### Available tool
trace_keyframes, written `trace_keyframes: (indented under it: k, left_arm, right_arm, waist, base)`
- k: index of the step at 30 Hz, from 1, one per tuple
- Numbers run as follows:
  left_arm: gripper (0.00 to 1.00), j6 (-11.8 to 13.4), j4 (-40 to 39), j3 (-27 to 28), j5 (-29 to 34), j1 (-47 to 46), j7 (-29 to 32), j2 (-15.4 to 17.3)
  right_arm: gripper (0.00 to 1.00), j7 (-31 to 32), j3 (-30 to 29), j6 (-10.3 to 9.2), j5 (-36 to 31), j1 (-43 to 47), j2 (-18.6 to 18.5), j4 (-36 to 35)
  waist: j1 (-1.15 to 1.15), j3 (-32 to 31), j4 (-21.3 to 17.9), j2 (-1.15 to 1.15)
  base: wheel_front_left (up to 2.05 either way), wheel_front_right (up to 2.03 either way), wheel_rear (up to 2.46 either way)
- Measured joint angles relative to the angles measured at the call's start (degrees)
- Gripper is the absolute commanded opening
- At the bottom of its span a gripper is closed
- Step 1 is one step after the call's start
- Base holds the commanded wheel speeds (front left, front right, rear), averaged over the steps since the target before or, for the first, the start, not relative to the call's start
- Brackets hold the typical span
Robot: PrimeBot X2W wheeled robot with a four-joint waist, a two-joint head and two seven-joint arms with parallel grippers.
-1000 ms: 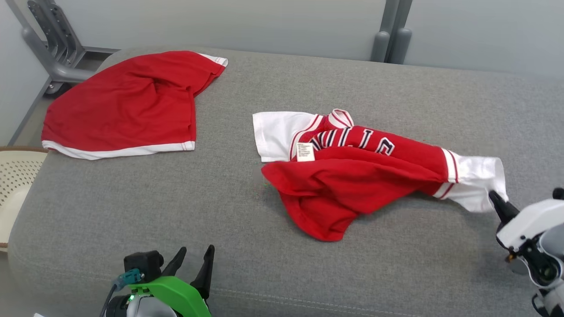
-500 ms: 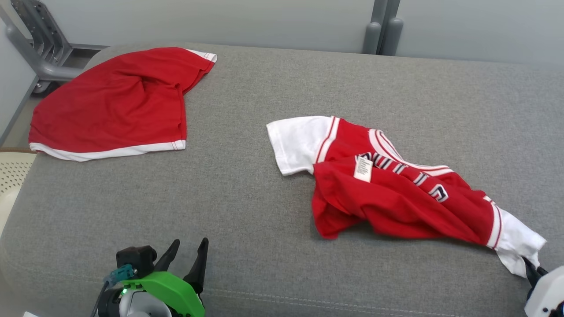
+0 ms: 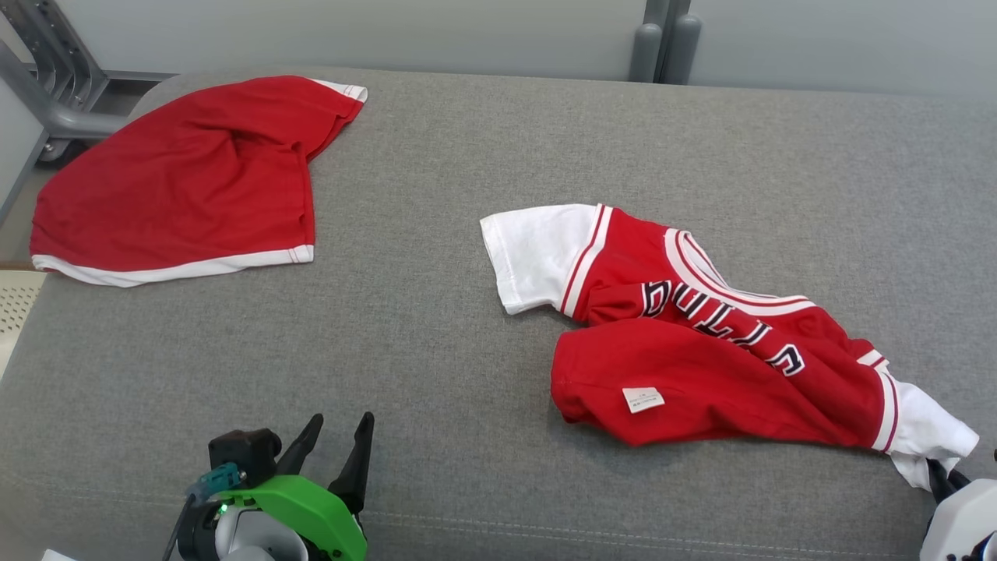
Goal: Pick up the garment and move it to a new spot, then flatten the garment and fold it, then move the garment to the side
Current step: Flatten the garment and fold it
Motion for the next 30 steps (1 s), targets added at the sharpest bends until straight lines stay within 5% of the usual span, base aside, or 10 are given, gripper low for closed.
trace_keyframes:
  k: [2,4,5,14,30]
  left_arm:
    - [1.0,-0.03,-0.04,0.01,0.24,0.0,0.0,-0.11]
    - [1.0,-0.08,-0.07,0.02,0.3,0.0,0.0,-0.15]
    - [1.0,-0.1,-0.07,0.04,0.3,0.0,0.0,-0.18]
    - [1.0,-0.48,-0.9,1.48,0.6,0.18,0.0,-0.25]
    - [1.0,0.99,-5.01,9.04,1.89,6.95,-0.01,1.88]
  right_arm:
    - [0.02,-0.69,0.0,-0.33,-0.04,-0.05,0.31,-0.34]
    - [0.74,-1.23,0.31,-0.67,-0.46,-0.23,0.41,-0.69]
    - [1.0,-1.43,0.6,-0.82,-0.87,-0.37,0.41,-0.86]
    - [1.0,-1.53,4.33,-1.33,-5.61,-1.43,0.13,-3.53]
    - [1.0,3.05,6.08,-2.37,-4.68,5.75,-0.51,-9.64]
  waist:
    - [0.0,0.12,-0.01,0.0]
    - [0.0,0.23,-0.01,0.0]
    - [0.0,0.28,-0.01,0.0]
    - [0.0,0.65,-0.7,0.0]
    - [0.0,-1.52,-6.66,0.0]
  base:
    - [0.0,0.0,0.0]
    - [0.0,0.0,0.0]
    - [0.0,0.0,0.0]
    - [0.0,0.0,0.0]
    - [0.0,0.0,0.0]
